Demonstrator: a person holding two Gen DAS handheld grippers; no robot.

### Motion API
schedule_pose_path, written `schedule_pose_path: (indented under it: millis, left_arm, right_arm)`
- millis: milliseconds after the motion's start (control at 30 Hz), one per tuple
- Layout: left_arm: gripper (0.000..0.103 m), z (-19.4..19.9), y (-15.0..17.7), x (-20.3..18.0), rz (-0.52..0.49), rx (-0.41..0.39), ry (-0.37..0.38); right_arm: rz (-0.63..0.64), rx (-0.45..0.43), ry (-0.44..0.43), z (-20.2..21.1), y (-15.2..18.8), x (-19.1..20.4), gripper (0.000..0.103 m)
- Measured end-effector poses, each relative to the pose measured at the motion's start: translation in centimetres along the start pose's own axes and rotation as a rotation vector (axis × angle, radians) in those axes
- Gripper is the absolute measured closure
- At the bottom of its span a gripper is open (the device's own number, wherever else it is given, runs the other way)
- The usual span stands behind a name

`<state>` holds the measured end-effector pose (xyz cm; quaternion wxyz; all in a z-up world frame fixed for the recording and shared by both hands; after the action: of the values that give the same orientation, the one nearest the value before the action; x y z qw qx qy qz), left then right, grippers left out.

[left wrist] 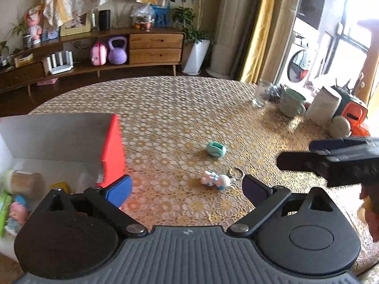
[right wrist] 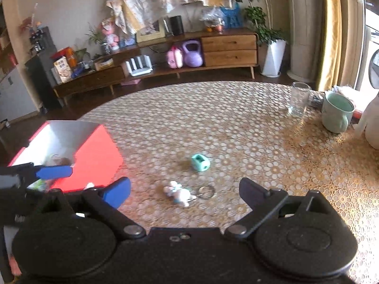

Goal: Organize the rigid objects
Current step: 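Withdraw both open tools from the box back over the table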

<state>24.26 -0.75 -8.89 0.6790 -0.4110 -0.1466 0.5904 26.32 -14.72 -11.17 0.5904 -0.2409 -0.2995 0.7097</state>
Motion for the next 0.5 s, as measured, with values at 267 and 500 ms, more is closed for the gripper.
schedule_pose_path:
  millis: [267,500]
  left_arm:
    - [0.003,-4.8,1.3,-1.0,-0.016,0.061,0.059]
    - [0.003,-8.9,2.1,-1.1,0.007,0.09,0.08]
  right_arm:
    - [-0.021,0.045,0.021,-4.3,-0.1,-0.9,0.005]
    - [0.048,0.066,-0.026,-7.3,-0.8,0.3,0.005]
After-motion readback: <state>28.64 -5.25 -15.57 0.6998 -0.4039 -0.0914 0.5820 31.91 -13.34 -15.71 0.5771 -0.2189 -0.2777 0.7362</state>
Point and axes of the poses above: each gripper's, at about its wrist camera, not at the fingertips, and z roughly against the way its jaws point, x to its left, y to its underside, the point moved 5 cm from there along -z, roughly the way its jaws point, and after that the axes turned 14 degrees about y, right-handed, at the moved point
